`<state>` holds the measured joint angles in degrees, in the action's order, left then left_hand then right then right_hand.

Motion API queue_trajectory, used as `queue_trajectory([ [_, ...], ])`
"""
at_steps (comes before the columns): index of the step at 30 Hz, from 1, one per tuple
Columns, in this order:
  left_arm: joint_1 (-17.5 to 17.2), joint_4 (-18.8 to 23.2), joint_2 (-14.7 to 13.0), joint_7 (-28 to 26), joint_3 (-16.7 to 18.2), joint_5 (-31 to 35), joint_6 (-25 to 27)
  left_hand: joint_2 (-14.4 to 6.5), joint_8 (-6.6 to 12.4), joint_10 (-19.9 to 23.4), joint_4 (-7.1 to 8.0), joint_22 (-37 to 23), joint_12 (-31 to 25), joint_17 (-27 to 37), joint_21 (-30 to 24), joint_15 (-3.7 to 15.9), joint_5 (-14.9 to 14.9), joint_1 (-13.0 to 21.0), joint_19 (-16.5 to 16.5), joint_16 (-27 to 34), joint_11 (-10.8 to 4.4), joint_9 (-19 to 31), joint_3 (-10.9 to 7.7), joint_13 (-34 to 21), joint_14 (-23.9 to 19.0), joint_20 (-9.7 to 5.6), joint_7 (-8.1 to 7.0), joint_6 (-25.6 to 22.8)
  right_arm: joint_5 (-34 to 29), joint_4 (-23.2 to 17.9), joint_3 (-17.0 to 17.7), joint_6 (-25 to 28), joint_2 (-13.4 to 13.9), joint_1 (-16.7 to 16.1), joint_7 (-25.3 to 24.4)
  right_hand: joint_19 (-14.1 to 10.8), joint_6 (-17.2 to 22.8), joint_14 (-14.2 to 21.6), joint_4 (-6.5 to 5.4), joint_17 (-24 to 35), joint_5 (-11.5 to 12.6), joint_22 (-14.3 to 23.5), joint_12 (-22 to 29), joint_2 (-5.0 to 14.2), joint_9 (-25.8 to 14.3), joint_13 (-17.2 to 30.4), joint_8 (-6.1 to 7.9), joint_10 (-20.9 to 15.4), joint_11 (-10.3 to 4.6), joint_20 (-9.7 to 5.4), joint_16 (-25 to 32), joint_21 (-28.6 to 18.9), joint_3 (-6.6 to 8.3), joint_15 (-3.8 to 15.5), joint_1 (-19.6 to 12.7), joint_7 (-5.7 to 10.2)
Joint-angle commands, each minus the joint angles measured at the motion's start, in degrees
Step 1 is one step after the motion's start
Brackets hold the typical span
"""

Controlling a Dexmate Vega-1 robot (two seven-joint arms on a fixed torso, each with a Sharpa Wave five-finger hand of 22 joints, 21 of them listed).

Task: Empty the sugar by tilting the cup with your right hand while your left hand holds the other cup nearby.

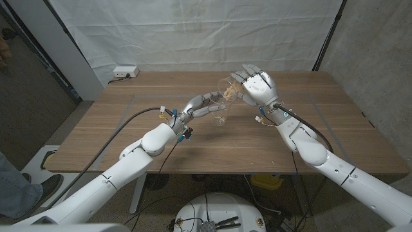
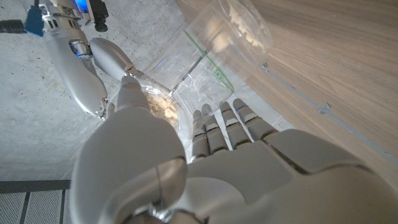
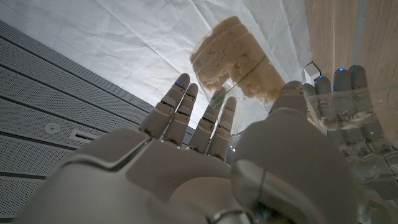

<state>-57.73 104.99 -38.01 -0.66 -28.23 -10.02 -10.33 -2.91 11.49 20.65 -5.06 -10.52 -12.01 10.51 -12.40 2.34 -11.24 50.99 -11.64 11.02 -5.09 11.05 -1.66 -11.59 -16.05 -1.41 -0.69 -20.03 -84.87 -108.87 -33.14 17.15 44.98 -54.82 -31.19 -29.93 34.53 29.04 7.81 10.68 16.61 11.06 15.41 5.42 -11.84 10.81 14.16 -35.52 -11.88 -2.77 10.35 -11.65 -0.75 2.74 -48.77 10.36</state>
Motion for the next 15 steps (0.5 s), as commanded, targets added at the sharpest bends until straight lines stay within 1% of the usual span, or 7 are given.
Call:
queue_trajectory([
  [1,0.03,0.57,-0.23,0.25,0.14,-0.31,0.35,-0.3,0.52,0.29,0.02,-0.24,0.12,0.12,0.1,1.08,0.11,0.14,-0.19,-0.01,0.12,0.32,0.21,-0.14,-0.31,0.26,0.17,-0.47,-1.16,0.24,-0.24,-0.49,0.88,0.75,-0.91,0.57,3.04,-0.94,0.22,-0.03,0.01,0.33,-0.36,1.02,-0.1,0.16,0.15,0.51,-0.06,-5.84,-0.37,0.2,0.51,7.92,-0.93,2.44],
  [3,-0.02,0.62,-0.22,0.25,0.18,-0.43,0.39,-0.29,0.54,0.3,0.02,-0.24,0.12,0.12,0.13,1.11,0.12,0.14,-0.13,-0.02,0.22,0.32,0.23,-0.14,-0.3,0.28,0.1,-0.54,-0.92,0.73,-0.21,-0.76,0.94,0.85,-2.55,0.69,3.06,-0.98,0.24,-0.03,0.01,0.33,-0.41,1.05,-0.1,0.16,0.13,0.6,-0.06,-5.83,-0.36,0.22,0.55,7.92,-1.02,2.44],
  [10,-0.2,1.06,-0.41,0.07,0.27,-0.39,0.8,-0.3,0.52,0.22,0.05,-0.24,0.16,0.12,0.14,1.13,0.11,0.14,-0.1,-0.01,0.17,0.31,0.27,-0.14,-0.3,0.27,0.19,-0.51,-1.17,0.93,-0.26,-0.94,1.18,1.1,-4.01,1.31,3.08,-1.78,0.52,-0.04,0.02,0.35,-0.69,1.4,-0.1,0.17,-0.04,1.15,-0.08,-5.9,-0.46,0.31,0.96,7.8,-1.87,2.45],
  [15,-0.15,1.21,-0.46,0.26,0.16,-0.46,1.0,-0.31,0.51,0.3,0.07,-0.24,0.13,0.12,0.16,1.11,0.12,0.14,-0.05,-0.03,0.2,0.31,0.31,-0.14,-0.26,0.3,0.14,-0.52,-1.93,1.51,-0.4,-1.08,1.29,1.81,-6.54,1.8,3.15,-2.37,0.76,-0.05,-0.01,0.37,-0.98,1.67,-0.1,0.17,-0.16,1.75,-0.1,-5.9,-0.48,0.34,1.34,7.69,-2.67,2.45],
])
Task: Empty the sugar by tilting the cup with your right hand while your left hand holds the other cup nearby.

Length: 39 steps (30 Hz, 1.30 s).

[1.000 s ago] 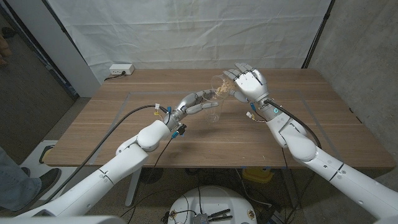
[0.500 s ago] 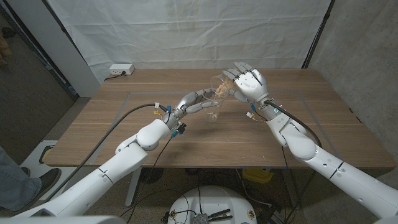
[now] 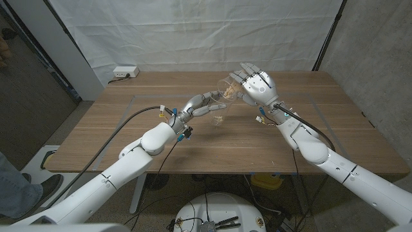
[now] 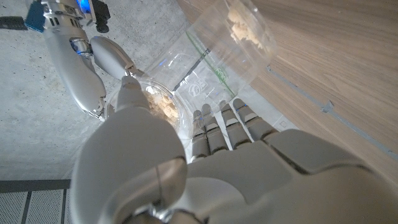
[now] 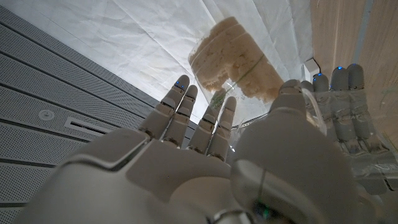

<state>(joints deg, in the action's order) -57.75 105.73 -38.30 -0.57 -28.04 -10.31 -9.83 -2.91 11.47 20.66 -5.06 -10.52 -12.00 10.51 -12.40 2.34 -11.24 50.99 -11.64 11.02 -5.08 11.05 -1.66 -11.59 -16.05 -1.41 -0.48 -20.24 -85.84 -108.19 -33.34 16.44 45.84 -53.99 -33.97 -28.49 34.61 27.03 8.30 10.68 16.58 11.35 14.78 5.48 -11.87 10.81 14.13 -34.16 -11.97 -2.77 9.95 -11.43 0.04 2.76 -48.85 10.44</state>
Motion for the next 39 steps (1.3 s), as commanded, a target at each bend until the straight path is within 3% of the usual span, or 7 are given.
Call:
queue_trajectory([
  [1,-0.12,0.49,-0.17,0.19,-0.03,-0.18,0.52,-0.31,0.52,0.34,0.07,-0.24,0.11,0.12,0.16,1.17,0.12,0.14,-0.04,-0.03,0.07,0.31,0.32,-0.14,-0.27,0.31,-0.07,-0.32,-0.92,0.72,-0.17,-0.39,0.45,1.02,-3.6,0.44,3.09,-0.54,0.33,-0.06,0.02,0.08,-0.39,1.66,-0.07,0.18,-0.16,0.44,-0.01,-5.92,-0.11,0.13,0.63,7.63,-2.75,2.37],
  [19,-0.31,1.01,-0.44,0.19,0.15,-0.19,0.22,-0.39,0.47,0.3,0.15,-0.25,0.13,0.13,0.24,1.08,0.12,0.15,0.19,-0.05,0.38,0.31,0.44,-0.14,-0.18,0.5,0.05,-0.22,-1.46,0.34,0.19,-1.12,2.05,1.0,-3.66,1.26,3.32,-1.29,0.83,-0.08,-0.04,0.11,-0.79,2.34,-0.08,0.19,-0.34,1.25,0.0,-5.89,0.0,0.13,1.59,7.58,-4.64,2.38],
  [39,-0.63,0.96,-0.28,-0.35,0.33,-0.22,-0.03,-0.43,0.48,0.39,0.28,-0.26,0.11,0.14,0.25,1.09,0.14,0.03,0.29,-0.01,0.37,0.31,0.63,-0.14,-0.25,0.51,-0.06,-0.34,-1.54,1.59,-0.59,-2.33,1.51,2.55,-4.33,1.76,3.89,-1.83,0.84,-0.07,-0.29,0.12,-0.97,2.51,-0.11,0.2,-0.33,1.54,0.08,-5.79,0.11,0.04,2.04,7.49,-5.52,2.37],
])
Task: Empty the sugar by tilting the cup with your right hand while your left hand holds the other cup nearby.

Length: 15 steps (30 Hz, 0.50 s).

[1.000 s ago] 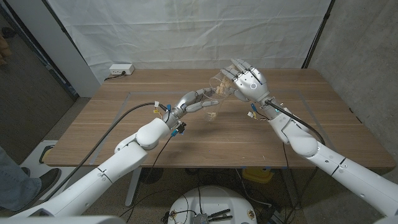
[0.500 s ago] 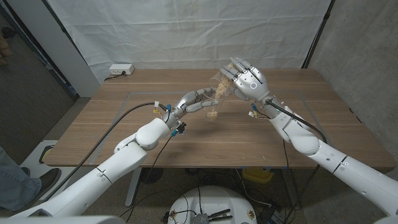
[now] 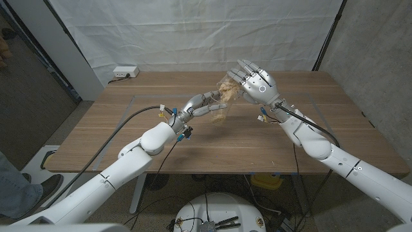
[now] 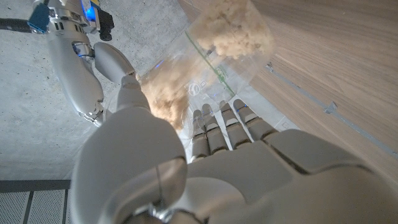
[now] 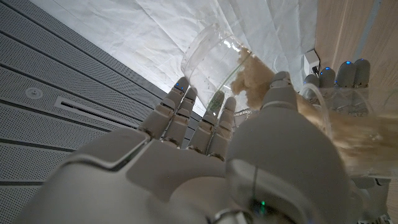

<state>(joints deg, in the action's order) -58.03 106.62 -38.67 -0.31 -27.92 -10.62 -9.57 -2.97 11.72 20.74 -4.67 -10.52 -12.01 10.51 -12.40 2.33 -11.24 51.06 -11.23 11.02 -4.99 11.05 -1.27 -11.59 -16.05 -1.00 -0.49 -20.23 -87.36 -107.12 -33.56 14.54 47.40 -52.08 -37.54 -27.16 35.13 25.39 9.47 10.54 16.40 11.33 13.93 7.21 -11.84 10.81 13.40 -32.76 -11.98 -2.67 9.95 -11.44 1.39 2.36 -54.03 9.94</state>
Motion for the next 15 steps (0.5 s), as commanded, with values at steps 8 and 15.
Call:
queue_trajectory([
  [8,-0.11,-0.21,0.34,-0.51,0.01,0.01,-0.3,-0.39,0.22,0.24,-0.06,-0.26,0.14,0.14,0.23,1.15,0.14,-0.07,-0.15,-0.01,0.07,0.31,0.31,-0.14,-0.24,0.02,0.04,-0.35,0.12,0.53,-0.5,-0.56,-0.01,0.63,-1.34,0.66,3.61,-0.33,-0.37,0.08,-0.21,0.14,-0.15,0.81,-0.16,0.2,0.43,0.19,0.1,-5.83,0.14,0.06,0.81,7.89,-0.53,2.88],
  [15,0.16,-0.45,0.55,-0.41,-0.17,0.04,-0.17,-0.42,0.22,0.26,-0.03,-0.26,0.14,0.14,0.24,1.05,0.13,-0.07,-0.09,-0.03,0.19,0.3,0.37,-0.14,-0.2,0.13,0.01,-0.36,1.79,0.39,-0.06,0.07,-0.72,-0.25,-1.99,0.75,3.8,-0.33,-0.39,0.08,-0.29,0.14,-0.18,0.85,-0.16,0.2,0.45,0.21,0.11,-5.82,0.2,0.02,0.92,7.95,-0.72,2.88],
])
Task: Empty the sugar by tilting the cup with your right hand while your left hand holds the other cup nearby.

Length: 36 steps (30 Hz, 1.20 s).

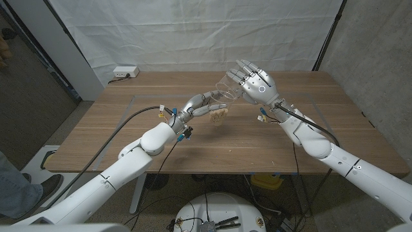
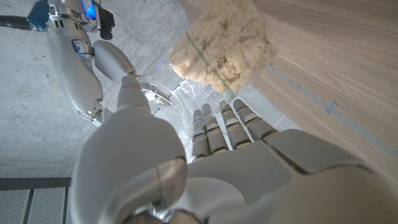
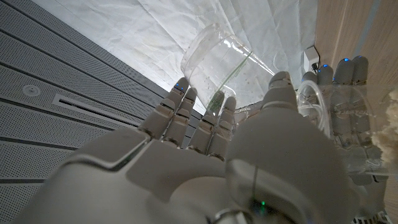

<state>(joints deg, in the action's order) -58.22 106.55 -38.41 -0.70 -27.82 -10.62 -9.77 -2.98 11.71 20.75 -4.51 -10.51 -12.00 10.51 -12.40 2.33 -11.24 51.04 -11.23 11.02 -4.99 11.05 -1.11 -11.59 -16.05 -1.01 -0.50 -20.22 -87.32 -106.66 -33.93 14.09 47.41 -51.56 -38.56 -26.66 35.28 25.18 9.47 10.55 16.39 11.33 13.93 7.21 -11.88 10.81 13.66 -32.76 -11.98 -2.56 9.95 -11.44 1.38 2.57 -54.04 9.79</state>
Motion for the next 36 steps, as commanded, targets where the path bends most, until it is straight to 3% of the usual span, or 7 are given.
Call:
queue_trajectory([
  [1,0.39,-0.41,0.34,-0.07,-0.31,0.08,0.05,-0.42,0.22,0.27,-0.18,-0.26,0.13,0.14,0.24,1.08,0.13,-0.06,-0.09,-0.02,0.18,0.31,0.21,-0.14,-0.22,0.13,-0.02,-0.35,3.09,-0.26,0.5,0.74,-1.37,-1.32,-1.28,0.24,3.7,-0.08,-0.41,0.08,-0.31,0.15,-0.18,0.85,-0.13,0.2,0.19,0.21,0.12,-5.9,0.23,0.0,0.94,7.7,-0.72,3.02],
  [13,0.25,-0.27,0.28,-0.4,-0.28,0.52,-0.13,-0.44,0.24,0.26,-0.18,-0.26,0.14,0.13,0.23,1.19,0.13,0.01,-0.07,-0.04,0.12,0.3,0.3,-0.14,-0.17,0.08,-0.09,-0.42,9.32,0.43,0.75,1.39,-4.65,-2.47,-3.56,-0.84,4.04,1.2,-1.09,0.16,-0.81,0.16,-0.1,0.56,-0.14,0.22,0.06,-0.13,0.24,-5.89,0.86,-0.65,0.71,8.03,-0.09,3.03],
  [36,-1.36,0.45,-0.83,-2.01,0.82,1.36,-0.87,-0.5,0.22,0.22,-0.13,-0.26,0.17,0.13,0.38,1.19,0.12,0.07,0.47,-0.03,0.08,0.3,0.47,-0.13,-0.15,-0.24,-0.14,-0.4,25.69,-4.19,3.01,-3.56,-6.02,-5.8,1.62,-3.07,2.75,4.29,-2.41,0.22,-1.87,0.16,0.49,0.01,-0.1,0.24,-1.05,-2.14,0.46,-5.95,1.62,-1.72,0.0,8.37,1.9,3.0],
])
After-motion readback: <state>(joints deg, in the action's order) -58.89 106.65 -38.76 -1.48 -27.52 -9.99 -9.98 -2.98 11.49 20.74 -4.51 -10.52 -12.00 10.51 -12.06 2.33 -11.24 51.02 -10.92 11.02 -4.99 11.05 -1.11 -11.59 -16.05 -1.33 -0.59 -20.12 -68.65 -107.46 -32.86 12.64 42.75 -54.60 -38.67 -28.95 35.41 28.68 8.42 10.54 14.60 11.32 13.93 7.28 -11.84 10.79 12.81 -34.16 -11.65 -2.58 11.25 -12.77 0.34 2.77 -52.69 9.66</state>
